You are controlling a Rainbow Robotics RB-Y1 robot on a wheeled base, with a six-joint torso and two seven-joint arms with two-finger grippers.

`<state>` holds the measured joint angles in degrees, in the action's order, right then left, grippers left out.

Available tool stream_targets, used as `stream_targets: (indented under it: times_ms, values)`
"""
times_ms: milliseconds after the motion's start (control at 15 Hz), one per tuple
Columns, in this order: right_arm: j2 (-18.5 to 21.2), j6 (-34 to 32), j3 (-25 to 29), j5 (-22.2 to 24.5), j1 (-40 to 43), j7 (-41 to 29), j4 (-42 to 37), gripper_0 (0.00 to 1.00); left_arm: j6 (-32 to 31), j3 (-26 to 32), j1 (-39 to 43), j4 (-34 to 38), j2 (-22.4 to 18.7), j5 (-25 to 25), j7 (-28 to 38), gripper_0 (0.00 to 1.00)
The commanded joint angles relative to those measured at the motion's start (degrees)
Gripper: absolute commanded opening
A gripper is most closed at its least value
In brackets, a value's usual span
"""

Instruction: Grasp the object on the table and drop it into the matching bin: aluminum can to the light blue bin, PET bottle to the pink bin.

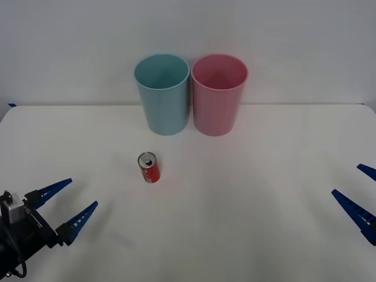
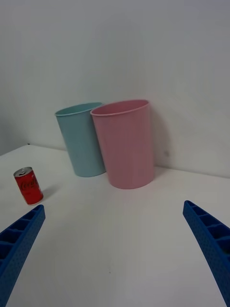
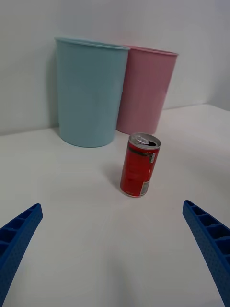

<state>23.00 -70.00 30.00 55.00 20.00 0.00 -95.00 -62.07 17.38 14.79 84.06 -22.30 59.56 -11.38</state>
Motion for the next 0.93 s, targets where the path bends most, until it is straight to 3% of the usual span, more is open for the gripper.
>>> stream_targets:
  times_ms: [67, 400, 933]
  values:
    - [0.0, 0.0, 0.0, 0.0, 0.0, 0.0, 0.0, 1.00, 0.0, -1.6, -3.5, -3.5, 0.1, 1.5, -1.1, 1.00]
    - [0.0, 0.0, 0.0, 0.0, 0.0, 0.0, 0.0, 1.00, 0.0, -5.2, -11.0, -12.3, 0.1, 1.4, -5.9, 1.00]
    - [0.0, 0.0, 0.0, 0.0, 0.0, 0.0, 0.0, 1.00, 1.9, -5.9, -14.8, -14.5, 5.6, 5.6, -6.6, 1.00]
